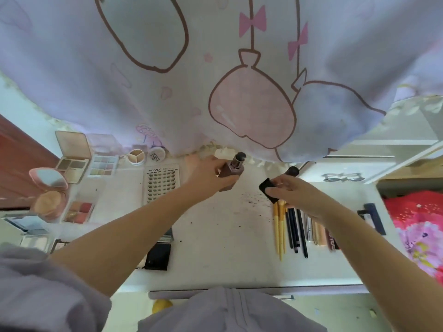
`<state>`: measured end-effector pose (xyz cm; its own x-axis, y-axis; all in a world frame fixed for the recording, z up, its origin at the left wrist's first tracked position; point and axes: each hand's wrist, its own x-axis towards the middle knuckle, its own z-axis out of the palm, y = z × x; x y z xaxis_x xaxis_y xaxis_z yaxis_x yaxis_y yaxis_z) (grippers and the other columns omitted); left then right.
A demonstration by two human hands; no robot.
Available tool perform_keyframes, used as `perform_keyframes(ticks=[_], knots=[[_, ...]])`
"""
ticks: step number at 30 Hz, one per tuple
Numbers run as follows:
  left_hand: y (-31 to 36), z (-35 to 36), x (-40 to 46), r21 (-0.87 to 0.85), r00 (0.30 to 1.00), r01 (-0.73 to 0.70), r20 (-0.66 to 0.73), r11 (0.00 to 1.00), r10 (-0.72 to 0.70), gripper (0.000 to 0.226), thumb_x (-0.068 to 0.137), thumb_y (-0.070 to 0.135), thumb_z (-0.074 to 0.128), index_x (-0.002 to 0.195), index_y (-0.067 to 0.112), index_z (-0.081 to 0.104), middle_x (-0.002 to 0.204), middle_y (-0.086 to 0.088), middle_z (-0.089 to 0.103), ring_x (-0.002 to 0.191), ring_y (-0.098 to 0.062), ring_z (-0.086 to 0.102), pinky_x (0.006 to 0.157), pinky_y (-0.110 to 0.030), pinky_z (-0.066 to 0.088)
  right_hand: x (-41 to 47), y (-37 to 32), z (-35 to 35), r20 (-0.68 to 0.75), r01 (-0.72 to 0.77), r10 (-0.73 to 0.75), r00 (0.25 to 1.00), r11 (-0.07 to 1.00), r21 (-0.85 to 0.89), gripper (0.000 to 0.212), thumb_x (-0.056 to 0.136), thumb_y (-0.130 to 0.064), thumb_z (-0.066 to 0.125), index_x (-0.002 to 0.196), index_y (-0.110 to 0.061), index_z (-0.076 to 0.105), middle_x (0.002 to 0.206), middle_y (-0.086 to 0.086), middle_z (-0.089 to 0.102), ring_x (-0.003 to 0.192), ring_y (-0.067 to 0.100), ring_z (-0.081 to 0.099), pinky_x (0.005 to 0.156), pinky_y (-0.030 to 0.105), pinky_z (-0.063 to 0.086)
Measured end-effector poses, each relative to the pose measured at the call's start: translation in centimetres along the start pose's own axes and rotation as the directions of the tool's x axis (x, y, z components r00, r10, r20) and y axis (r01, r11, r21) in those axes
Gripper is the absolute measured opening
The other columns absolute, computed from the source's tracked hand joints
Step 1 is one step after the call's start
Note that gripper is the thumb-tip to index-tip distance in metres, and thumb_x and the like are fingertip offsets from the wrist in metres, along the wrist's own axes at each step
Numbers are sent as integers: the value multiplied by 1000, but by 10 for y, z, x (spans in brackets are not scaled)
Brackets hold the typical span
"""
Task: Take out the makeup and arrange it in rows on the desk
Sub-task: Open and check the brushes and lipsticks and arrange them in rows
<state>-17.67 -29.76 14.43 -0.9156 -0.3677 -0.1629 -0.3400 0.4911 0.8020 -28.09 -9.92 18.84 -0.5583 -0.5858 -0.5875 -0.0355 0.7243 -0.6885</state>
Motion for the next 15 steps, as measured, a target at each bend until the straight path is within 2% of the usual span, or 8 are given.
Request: perform_keyframes(ticks=[2,4,7,9,12,14,15], knots=[[5,17,16,24,999,42,1,999,-42,15,82,32,67,95,27,62,94,2,54,82,-13,52,70,-20,37,11,12,17,-71,-11,10,997,1000,-7,29,89,-35,61,114,-20,55,95,-6,61,84,7,56,69,20,41],[10,32,32,-33,995,100,13,994,-100,20,83,29,66,100,19,64,91,1,60,81,-15,55,69,-24,41,22,23,30,-104,-46,55,993,996,80,28,89,-32,62,112,-17,54,84,-6,58,71,7,52,59,18,38],[19,49,58,-22,992,128,0,992,-128,24,81,23,66,102,11,65,90,-4,65,81,-21,61,72,-30,48,40,37,44,-139,-96,122,983,979,181,27,89,-24,61,110,-16,45,100,3,59,76,14,56,55,19,44],[22,55,73,-11,990,138,-37,990,-138,19,81,21,65,98,12,64,83,-1,64,77,-18,59,66,-25,46,52,41,48,-190,-75,115,975,976,203,29,89,-19,60,113,-15,44,109,4,57,80,17,59,56,22,50],[26,57,96,43,988,149,-57,988,-146,8,82,20,63,81,15,56,65,6,51,67,-14,48,51,-16,34,70,43,53,-298,-6,58,953,985,173,32,88,-15,59,118,-15,47,113,4,58,88,23,61,72,36,54],[27,56,106,144,989,145,-44,979,-141,15,82,21,62,72,16,52,62,4,50,67,-18,50,51,-23,32,85,40,56,-349,5,38,936,992,122,37,87,-14,58,122,-16,47,116,3,58,90,24,61,74,37,53],[26,55,110,166,988,151,-34,975,-148,13,82,22,62,74,15,54,67,1,55,69,-20,52,54,-25,34,93,39,58,-362,-1,37,931,995,98,40,86,-15,58,124,-17,46,119,4,56,92,25,61,75,37,53]])
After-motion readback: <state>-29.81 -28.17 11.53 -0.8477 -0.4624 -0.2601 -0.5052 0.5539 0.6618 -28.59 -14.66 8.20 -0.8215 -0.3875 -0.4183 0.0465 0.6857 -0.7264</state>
